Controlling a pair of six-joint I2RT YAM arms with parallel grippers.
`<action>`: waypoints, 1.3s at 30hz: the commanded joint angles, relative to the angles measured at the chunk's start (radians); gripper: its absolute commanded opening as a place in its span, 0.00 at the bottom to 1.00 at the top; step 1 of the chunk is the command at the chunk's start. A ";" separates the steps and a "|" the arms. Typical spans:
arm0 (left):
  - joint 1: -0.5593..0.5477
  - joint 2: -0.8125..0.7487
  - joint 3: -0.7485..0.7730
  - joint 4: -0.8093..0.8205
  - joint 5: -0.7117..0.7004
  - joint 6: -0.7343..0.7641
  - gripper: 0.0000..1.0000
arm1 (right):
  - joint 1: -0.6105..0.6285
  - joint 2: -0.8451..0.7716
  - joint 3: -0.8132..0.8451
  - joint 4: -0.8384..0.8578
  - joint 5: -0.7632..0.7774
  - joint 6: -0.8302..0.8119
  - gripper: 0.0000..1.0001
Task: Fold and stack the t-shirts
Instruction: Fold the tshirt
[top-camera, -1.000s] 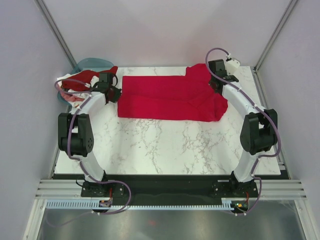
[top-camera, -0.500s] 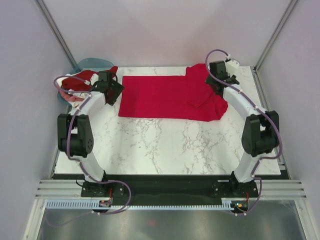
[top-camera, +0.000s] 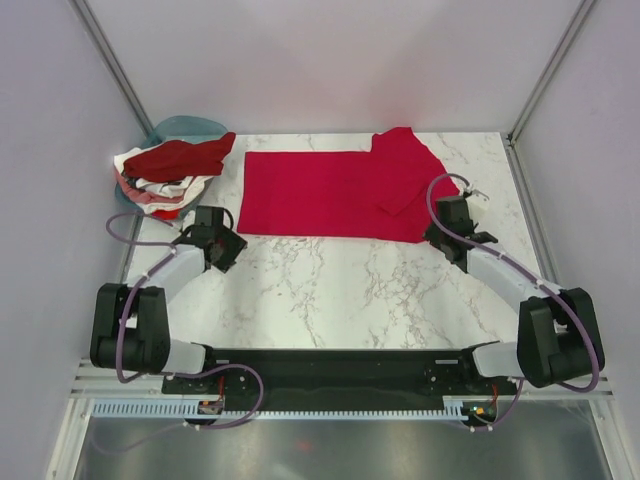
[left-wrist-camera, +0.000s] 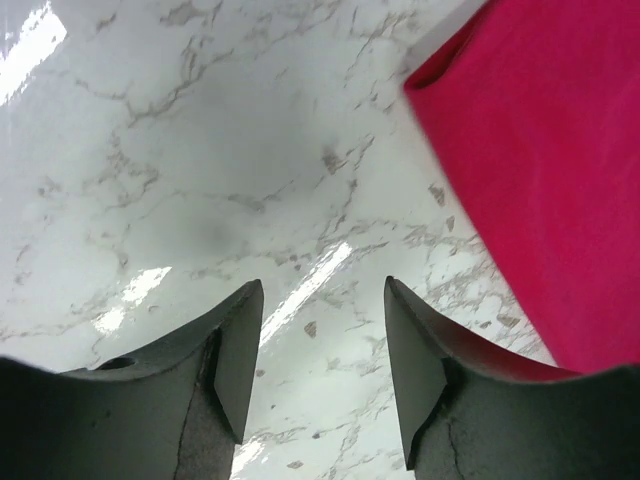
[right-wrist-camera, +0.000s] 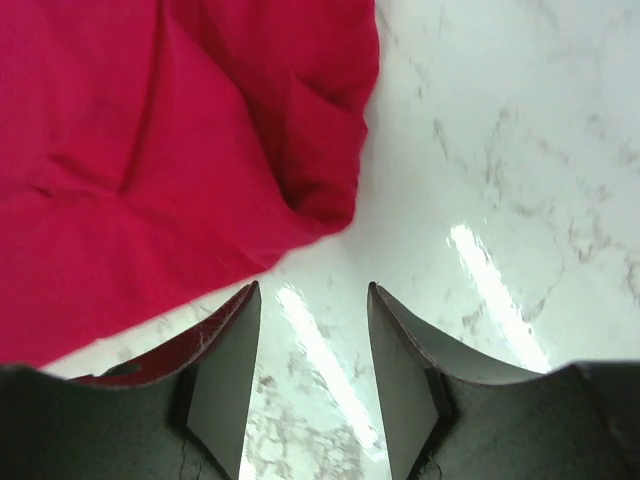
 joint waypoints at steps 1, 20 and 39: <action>-0.012 -0.085 -0.092 0.108 0.040 -0.018 0.58 | -0.002 -0.032 -0.106 0.128 -0.089 0.037 0.55; -0.009 -0.046 -0.132 0.292 -0.009 -0.067 0.57 | -0.084 0.296 -0.007 0.240 -0.051 0.142 0.50; -0.011 0.033 -0.137 0.337 -0.030 -0.087 0.56 | -0.098 0.261 -0.065 0.301 -0.141 0.197 0.00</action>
